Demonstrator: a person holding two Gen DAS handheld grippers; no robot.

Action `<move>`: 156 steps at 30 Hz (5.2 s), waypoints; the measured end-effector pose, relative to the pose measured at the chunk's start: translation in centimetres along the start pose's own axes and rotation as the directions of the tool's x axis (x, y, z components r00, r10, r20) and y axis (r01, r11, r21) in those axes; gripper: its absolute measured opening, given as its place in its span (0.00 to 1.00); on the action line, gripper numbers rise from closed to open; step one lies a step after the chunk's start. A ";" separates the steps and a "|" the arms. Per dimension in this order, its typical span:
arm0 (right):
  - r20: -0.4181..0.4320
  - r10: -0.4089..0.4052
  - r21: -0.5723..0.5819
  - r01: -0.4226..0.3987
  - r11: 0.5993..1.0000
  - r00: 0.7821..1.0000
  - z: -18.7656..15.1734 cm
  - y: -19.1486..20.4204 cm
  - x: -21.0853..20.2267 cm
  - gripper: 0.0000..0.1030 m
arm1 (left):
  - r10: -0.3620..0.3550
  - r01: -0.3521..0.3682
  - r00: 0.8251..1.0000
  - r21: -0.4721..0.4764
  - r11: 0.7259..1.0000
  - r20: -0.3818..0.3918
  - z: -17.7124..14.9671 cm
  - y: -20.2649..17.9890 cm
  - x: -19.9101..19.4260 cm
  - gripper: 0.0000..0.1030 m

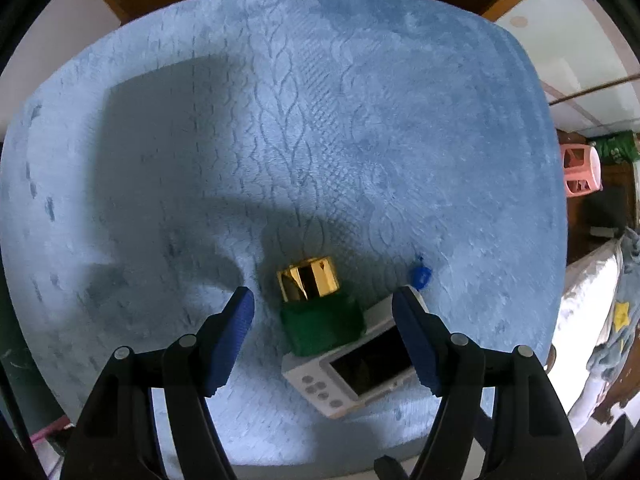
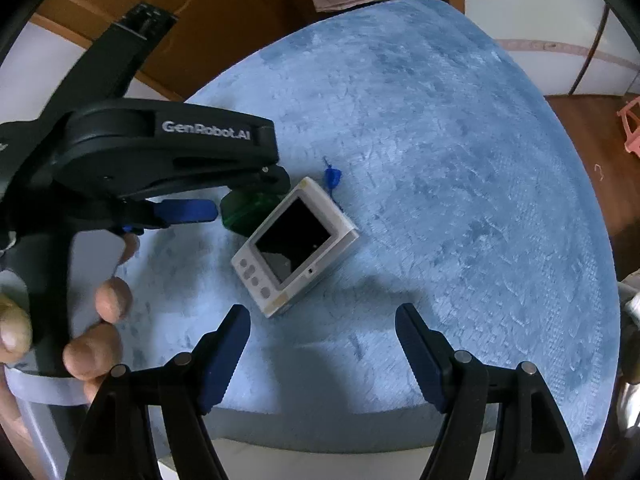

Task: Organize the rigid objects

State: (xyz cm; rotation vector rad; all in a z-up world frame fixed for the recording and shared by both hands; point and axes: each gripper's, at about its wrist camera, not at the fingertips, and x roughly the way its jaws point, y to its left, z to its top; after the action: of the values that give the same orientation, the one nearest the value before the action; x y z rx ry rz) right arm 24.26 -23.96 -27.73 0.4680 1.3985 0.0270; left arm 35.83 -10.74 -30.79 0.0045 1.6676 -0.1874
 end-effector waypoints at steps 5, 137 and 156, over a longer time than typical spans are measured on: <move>-0.008 -0.005 0.002 0.005 1.000 1.000 0.3 0.0 0.5 0.74 | -0.029 0.028 0.999 -0.040 0.999 -0.032 0.2 1.3 1.3 0.45; 0.116 0.084 -0.319 -0.043 0.947 0.990 -17.2 -0.1 -18.5 0.69 | -0.014 -0.061 0.923 0.182 0.981 0.386 -38.6 -0.7 -14.5 0.63; 0.410 0.084 -0.372 0.082 0.924 0.908 -24.5 1.3 -27.3 0.70 | 0.088 -0.072 0.784 -0.051 0.996 0.614 -41.9 -0.3 -23.0 0.63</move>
State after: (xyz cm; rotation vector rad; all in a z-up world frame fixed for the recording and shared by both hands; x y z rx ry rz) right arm -3.77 -23.37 -4.03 0.1319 0.9340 0.1880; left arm -3.09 -3.32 -4.15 -0.0044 1.0058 -0.0867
